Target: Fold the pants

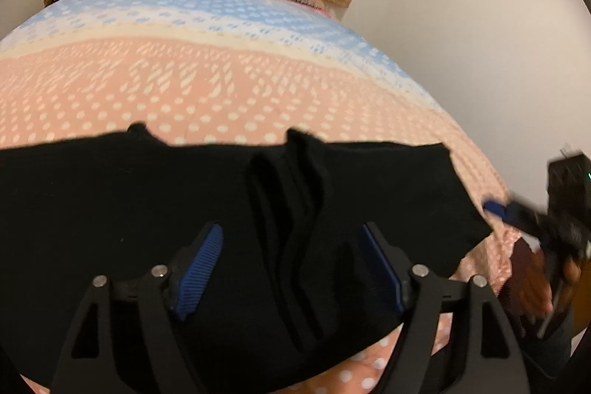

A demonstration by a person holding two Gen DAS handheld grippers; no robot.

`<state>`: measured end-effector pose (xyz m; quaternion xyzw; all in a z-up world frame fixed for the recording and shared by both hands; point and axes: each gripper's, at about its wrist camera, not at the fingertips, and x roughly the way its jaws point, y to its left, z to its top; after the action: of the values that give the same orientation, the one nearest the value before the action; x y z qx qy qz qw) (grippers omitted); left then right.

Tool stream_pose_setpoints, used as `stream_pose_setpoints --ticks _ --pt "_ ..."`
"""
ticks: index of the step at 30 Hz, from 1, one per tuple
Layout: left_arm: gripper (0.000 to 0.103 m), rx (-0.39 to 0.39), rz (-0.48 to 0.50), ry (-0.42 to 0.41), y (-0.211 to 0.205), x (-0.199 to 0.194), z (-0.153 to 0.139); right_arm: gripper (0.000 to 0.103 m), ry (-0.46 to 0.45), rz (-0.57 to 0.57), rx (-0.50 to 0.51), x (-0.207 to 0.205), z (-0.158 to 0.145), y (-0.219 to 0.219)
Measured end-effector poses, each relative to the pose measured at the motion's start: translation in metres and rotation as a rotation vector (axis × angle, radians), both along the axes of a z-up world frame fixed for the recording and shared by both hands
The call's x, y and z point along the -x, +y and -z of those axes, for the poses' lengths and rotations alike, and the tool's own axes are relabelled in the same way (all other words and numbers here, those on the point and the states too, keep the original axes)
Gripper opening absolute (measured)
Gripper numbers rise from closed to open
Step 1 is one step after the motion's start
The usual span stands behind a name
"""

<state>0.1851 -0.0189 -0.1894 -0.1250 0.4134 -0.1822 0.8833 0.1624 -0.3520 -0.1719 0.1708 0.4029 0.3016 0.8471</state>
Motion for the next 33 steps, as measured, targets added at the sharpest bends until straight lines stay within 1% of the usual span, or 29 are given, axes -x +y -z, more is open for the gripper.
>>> stream_pose_setpoints --ticks 1,2,3,4,6,9,11,13,14,16,17,19,20,22,23,24,25,27,28,29,31,33 --pt "0.079 -0.015 -0.006 -0.002 0.001 0.001 0.002 0.048 0.033 -0.009 0.057 0.006 0.009 0.005" --pt "0.079 -0.025 -0.003 -0.01 0.002 0.004 0.002 0.048 0.061 0.003 0.137 0.012 0.021 0.008" --pt "0.079 -0.034 0.0 -0.016 0.003 0.005 0.003 0.048 0.075 0.005 0.157 0.015 0.029 0.007" --pt "0.079 -0.04 0.002 -0.02 0.003 0.006 0.003 0.048 0.072 -0.002 0.116 0.02 0.035 0.002" --pt "0.079 -0.04 0.005 -0.024 0.004 0.008 0.003 0.048 0.085 0.0 0.079 0.018 0.037 -0.003" --pt "0.079 -0.05 0.002 -0.034 0.007 0.01 0.001 0.048 0.078 0.004 0.066 0.017 0.036 -0.003" --pt "0.079 -0.043 -0.014 -0.035 0.013 0.011 -0.002 0.048 0.071 0.014 0.09 0.019 0.029 0.004" --pt "0.079 -0.026 -0.053 -0.039 0.023 0.01 -0.008 0.048 0.028 0.011 0.12 0.017 0.016 0.017" --pt "0.079 -0.017 -0.059 -0.039 0.026 0.011 -0.009 0.048 -0.003 -0.013 0.103 0.017 0.006 0.027" --pt "0.079 0.003 -0.06 -0.03 0.029 0.015 -0.009 0.048 -0.014 -0.066 0.018 0.01 -0.006 0.044" --pt "0.079 0.007 -0.055 -0.021 0.027 0.018 -0.008 0.048 0.004 -0.111 -0.073 -0.001 -0.01 0.058" --pt "0.079 0.007 -0.036 -0.021 0.022 0.025 -0.006 0.048 0.032 -0.158 -0.16 -0.02 -0.01 0.08" --pt "0.08 -0.014 -0.026 -0.022 0.018 0.028 -0.004 0.048 0.049 -0.187 -0.19 -0.033 -0.009 0.098" --pt "0.08 -0.057 -0.013 -0.018 0.012 0.031 0.003 0.048 0.095 -0.229 -0.215 -0.054 -0.002 0.128" --pt "0.08 -0.073 -0.01 -0.028 0.01 0.032 0.004 0.048 0.133 -0.251 -0.229 -0.066 0.005 0.143" --pt "0.08 -0.087 -0.007 -0.04 0.009 0.033 0.004 0.048 0.159 -0.269 -0.232 -0.078 0.012 0.161" --pt "0.08 -0.094 -0.006 -0.043 0.009 0.034 0.003 0.048 0.169 -0.277 -0.226 -0.081 0.017 0.17" --pt "0.08 -0.079 -0.009 -0.042 0.013 0.034 0.002 0.048 0.276 -0.286 -0.174 -0.101 0.046 0.196" --pt "0.08 -0.073 -0.012 -0.038 0.017 0.034 0.002 0.046 0.317 -0.278 -0.133 -0.106 0.061 0.202" --pt "0.08 -0.072 -0.013 -0.035 0.02 0.035 0.001 0.046 0.304 -0.271 -0.12 -0.109 0.064 0.207" --pt "0.08 -0.08 -0.008 -0.032 0.029 0.037 -0.001 0.048 0.283 -0.284 -0.145 -0.106 0.058 0.204" --pt "0.08 -0.104 -0.005 -0.042 0.039 0.043 -0.004 0.048 0.262 -0.272 -0.202 -0.1 0.046 0.192"
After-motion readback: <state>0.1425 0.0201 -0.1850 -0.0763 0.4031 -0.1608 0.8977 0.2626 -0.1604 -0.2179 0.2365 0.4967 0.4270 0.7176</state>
